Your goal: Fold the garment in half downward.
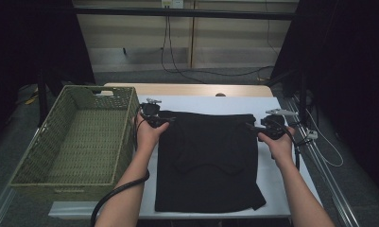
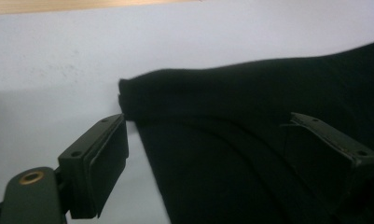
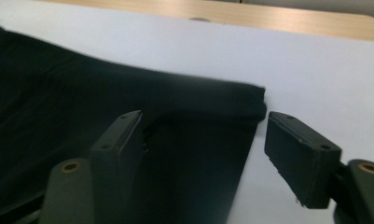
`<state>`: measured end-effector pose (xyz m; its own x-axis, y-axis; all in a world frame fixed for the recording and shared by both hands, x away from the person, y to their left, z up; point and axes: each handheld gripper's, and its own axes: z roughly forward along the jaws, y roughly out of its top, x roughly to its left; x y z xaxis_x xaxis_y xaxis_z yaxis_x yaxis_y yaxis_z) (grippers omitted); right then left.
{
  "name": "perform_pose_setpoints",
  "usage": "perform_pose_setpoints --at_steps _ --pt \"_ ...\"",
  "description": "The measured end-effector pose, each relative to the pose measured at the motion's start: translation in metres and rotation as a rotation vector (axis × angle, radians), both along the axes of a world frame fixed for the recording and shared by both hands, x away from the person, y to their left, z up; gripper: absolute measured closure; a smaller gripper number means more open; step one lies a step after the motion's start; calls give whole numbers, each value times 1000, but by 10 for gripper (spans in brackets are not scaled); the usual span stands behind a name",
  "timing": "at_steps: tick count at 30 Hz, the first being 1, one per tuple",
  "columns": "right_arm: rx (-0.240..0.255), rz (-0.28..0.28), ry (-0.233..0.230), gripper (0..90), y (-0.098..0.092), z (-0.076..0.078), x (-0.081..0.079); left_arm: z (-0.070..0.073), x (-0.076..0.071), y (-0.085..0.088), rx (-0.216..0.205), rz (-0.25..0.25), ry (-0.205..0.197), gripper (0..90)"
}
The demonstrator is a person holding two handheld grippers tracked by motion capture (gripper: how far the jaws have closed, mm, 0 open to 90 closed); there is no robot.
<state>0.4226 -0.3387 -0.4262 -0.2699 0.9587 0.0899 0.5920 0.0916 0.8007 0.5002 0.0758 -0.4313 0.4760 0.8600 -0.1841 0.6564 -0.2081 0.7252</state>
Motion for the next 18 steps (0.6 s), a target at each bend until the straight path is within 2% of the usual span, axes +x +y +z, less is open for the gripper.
perform_pose_setpoints --at_steps 3,5,8,11,13,15,18 --pt "15 4 7 253 1 -2 -15 -3 -10 -1 -3 -24 -3 129" --pt "-3 2 -3 248 1 -4 -25 -6 -17 -1 -7 -44 4 123" --pt "-22 13 10 242 2 -7 -33 -8 -22 -1 -17 -58 8 115" --pt "-44 38 21 241 6 -13 -50 -13 -33 2 -16 -86 10 112" --pt "-28 44 38 247 7 -17 -59 -14 -37 4 -13 -90 8 110" --pt "-41 41 42 248 8 -21 -67 -16 -42 5 -22 -101 13 105" --pt "-30 39 51 257 8 -25 -75 -17 -46 6 -13 -122 13 105"
